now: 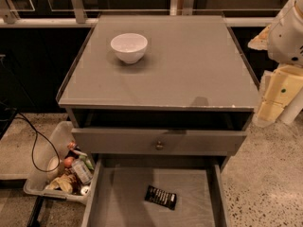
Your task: Pick rxbar chocolate from middle drawer and place on counter
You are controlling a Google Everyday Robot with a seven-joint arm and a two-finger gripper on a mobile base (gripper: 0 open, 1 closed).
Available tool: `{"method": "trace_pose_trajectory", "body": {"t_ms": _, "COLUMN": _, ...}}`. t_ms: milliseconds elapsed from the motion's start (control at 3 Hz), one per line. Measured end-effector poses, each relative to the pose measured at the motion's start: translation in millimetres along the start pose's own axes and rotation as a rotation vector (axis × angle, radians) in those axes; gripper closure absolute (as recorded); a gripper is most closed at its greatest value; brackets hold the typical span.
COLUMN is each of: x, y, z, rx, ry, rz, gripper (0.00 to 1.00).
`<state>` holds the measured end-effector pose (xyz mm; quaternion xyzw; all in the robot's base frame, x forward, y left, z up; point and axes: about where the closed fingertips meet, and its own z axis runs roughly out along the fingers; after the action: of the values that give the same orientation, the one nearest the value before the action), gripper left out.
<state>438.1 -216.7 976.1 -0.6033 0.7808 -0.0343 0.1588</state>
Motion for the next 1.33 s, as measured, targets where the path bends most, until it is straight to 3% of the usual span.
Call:
{"method": "trace_pose_trajectory", "body": {"t_ms": 667, "x": -1.2, "y": 1.8, "z": 3.7, "rx": 0.003, "ry": -0.021, "rz": 0.002, "gripper": 0.00}}
{"method": "trace_pose_trajectory", "body": {"t_ms": 1000, "x": -1.1, "y": 23.3, "z": 18.0, "rx": 0.017, "ry": -0.096, "rz": -0.034, "gripper": 0.00}}
{"method": "trace_pose_trajectory", "body": {"t_ms": 1333, "x": 13.0, "y": 49.7, "z": 63.5, "rx": 0.017, "ry": -0.213, "rz": -0.032, "gripper": 0.00}}
